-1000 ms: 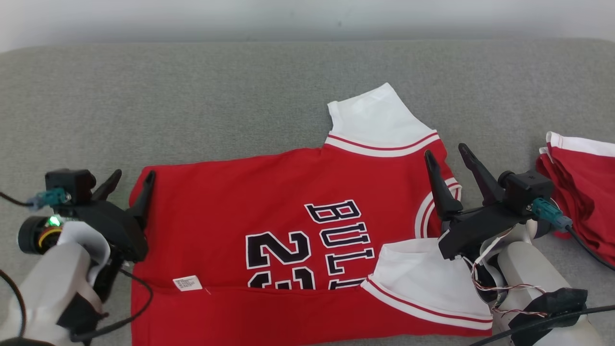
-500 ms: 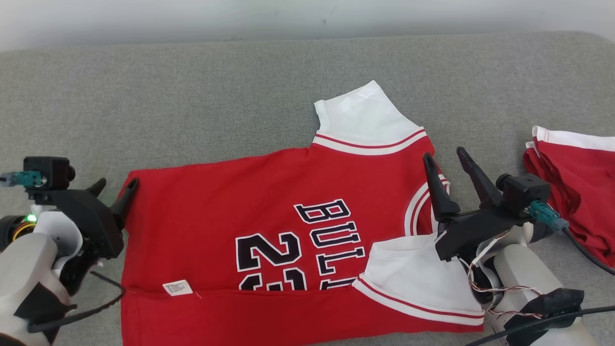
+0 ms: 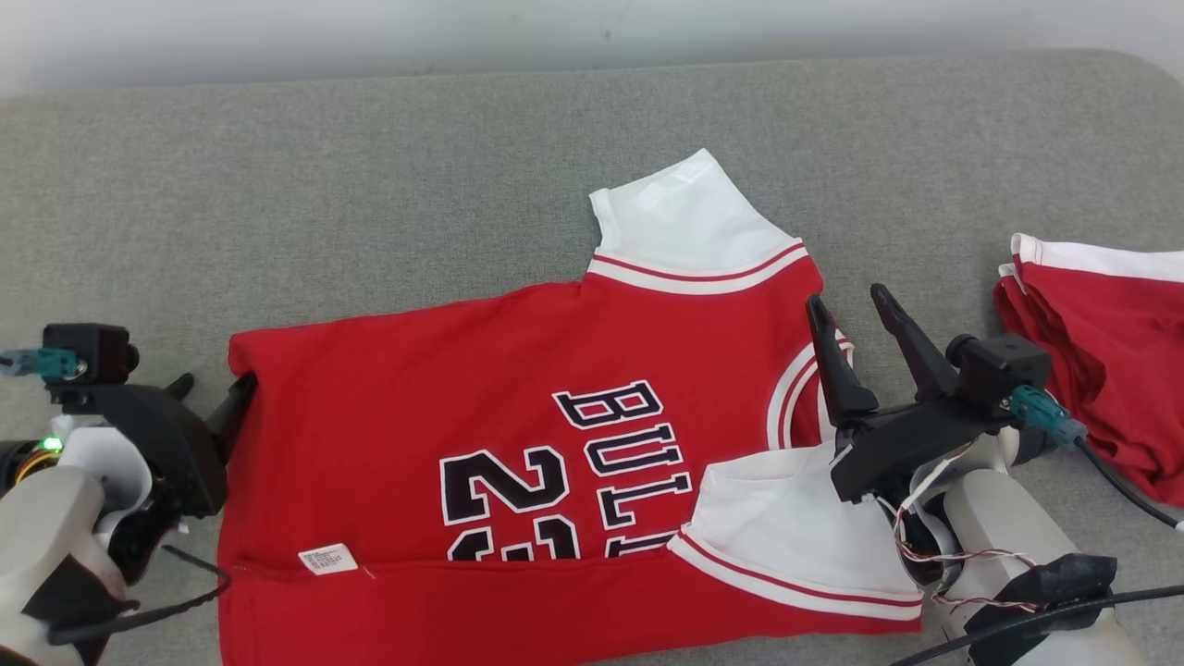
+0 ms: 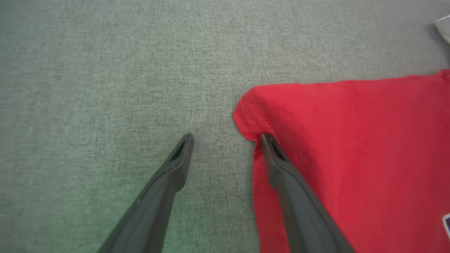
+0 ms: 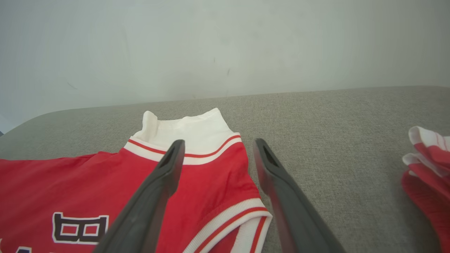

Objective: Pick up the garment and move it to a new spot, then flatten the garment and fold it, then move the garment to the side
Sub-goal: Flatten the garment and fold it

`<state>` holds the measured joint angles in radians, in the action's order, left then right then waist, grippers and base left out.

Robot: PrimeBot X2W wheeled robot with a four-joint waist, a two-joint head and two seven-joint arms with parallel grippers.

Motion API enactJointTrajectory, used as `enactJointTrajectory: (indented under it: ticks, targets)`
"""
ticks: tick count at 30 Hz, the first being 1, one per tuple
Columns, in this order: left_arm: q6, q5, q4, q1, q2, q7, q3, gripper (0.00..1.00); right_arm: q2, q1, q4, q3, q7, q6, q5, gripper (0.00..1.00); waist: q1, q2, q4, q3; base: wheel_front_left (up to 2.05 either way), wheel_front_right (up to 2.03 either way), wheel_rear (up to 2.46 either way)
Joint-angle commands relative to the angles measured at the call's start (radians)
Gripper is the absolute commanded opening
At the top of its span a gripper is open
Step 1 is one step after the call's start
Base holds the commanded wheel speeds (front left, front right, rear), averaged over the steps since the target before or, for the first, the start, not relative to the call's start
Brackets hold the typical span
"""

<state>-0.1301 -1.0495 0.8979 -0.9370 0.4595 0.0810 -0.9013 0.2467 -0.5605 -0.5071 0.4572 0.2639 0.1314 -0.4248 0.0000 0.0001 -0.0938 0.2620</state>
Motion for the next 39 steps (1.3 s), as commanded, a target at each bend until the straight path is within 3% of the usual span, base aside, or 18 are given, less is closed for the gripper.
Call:
enactJointTrajectory:
  ticks: [1,3,6,10,16,18,19,20,21,27,39]
  targets:
    - [0.0,-0.004,-0.003,-0.007,-0.007,-0.003,-0.013,1.0,-0.001,-0.004,0.0,0.003,0.0,-0.001,0.0,1.0,0.0,-0.0001,-0.003,0.002,0.0,0.0,0.0]
    - [0.0,-0.018,-0.013,-0.009,-0.009,-0.001,-0.035,0.95,-0.002,-0.006,-0.001,0.004,0.0,-0.001,0.001,1.0,0.0,-0.0001,-0.006,0.002,0.0,0.0,0.0]
    - [0.0,-0.045,-0.032,-0.019,-0.005,-0.001,-0.064,0.49,-0.004,-0.006,-0.001,0.005,0.0,-0.001,0.002,1.0,0.0,-0.0001,-0.01,0.0,0.0,0.0,0.0]
    - [0.0,-0.072,-0.037,-0.026,0.003,-0.021,-0.094,0.42,-0.006,-0.004,-0.005,0.005,0.0,-0.001,0.001,1.0,0.0,-0.0001,-0.014,-0.002,0.0,0.0,0.0]
    - [0.0,-0.126,-0.04,-0.034,0.01,-0.073,-0.113,0.45,-0.006,0.002,-0.009,0.0,0.0,-0.001,-0.004,1.0,0.0,-0.0001,-0.015,-0.004,0.0,0.0,0.0]
    - [0.0,-0.135,-0.046,-0.04,0.013,-0.077,-0.128,0.5,-0.006,0.003,-0.011,-0.001,0.0,-0.001,-0.005,1.0,0.0,-0.0001,-0.015,-0.002,0.0,0.0,0.0]
    - [0.0,-0.144,-0.053,-0.043,0.014,-0.083,-0.131,0.75,-0.006,0.002,-0.012,-0.001,0.0,-0.001,-0.006,1.0,0.0,-0.0001,-0.014,-0.001,0.0,0.0,0.0]
    - [0.0,-0.15,-0.058,-0.046,0.017,-0.088,-0.137,0.93,-0.007,0.002,-0.012,-0.002,0.0,-0.001,-0.007,1.0,0.0,-0.0001,-0.014,0.0,0.0,0.0,0.0]
    - [0.0,-0.158,-0.064,-0.05,0.02,-0.092,-0.143,1.0,-0.007,0.001,-0.013,-0.002,0.0,-0.001,-0.008,1.0,0.0,-0.0001,-0.013,0.001,0.0,0.0,0.0]
    - [0.0,-0.158,-0.079,-0.063,0.049,-0.088,-0.21,1.0,-0.01,0.005,-0.02,-0.002,0.0,-0.001,-0.006,1.0,0.0,-0.0001,-0.016,0.002,0.0,0.0,0.0]
    - [0.0,-0.259,-0.134,-0.059,0.043,-0.179,-0.245,1.0,-0.01,0.016,-0.031,-0.022,0.0,-0.001,-0.011,1.0,0.0,-0.0001,-0.011,-0.012,0.0,0.0,0.0]
